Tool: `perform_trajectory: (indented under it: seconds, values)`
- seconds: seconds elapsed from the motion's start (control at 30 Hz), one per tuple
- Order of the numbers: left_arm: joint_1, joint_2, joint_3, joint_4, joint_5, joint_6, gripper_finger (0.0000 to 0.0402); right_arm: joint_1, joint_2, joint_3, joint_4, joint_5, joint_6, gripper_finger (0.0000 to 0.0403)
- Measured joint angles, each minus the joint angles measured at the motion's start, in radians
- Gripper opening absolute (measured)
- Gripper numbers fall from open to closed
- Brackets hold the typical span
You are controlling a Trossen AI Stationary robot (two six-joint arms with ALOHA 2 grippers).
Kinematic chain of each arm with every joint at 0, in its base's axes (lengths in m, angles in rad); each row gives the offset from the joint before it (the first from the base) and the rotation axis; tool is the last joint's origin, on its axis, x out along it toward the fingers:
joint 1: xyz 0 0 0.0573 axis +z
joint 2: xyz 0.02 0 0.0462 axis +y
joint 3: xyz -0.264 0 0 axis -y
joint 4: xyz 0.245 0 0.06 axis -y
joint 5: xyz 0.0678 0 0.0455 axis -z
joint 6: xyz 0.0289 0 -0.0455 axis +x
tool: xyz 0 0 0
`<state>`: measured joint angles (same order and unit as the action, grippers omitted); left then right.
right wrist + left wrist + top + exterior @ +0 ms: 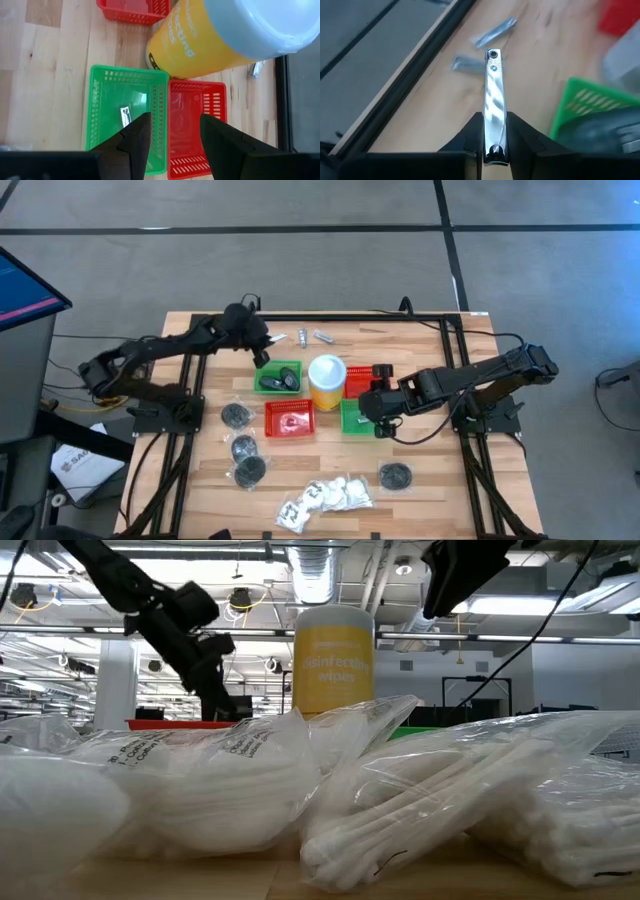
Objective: Pick & Place Travel size toiletries
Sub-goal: Put the silver nail cutter into the right green bin
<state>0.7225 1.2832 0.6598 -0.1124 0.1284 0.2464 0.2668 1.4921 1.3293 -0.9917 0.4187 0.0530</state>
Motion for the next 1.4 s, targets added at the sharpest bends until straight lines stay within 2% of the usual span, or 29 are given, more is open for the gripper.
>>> perform_trajectory:
  seconds: [0.37,0.7,0.93,1.4]
  values:
    - [-0.160,-0.193,0.000,-0.025,-0.004,-0.124,0.0044,0.000,0.000,0.000,0.079,0.000,0.007,0.0159]
    - [-0.338,-0.318,0.001,-0.021,-0.103,-0.197,0.0044,0.001,0.000,0.000,0.214,0.001,0.017,0.0159]
    - [-0.477,-0.343,0.001,-0.001,-0.192,-0.230,0.0044,0.001,0.000,0.000,0.350,0.001,0.017,0.0159]
    - [-0.738,-0.321,0.001,0.272,-0.192,-0.227,0.0044,0.000,0.000,0.000,0.570,0.003,-0.086,0.0159]
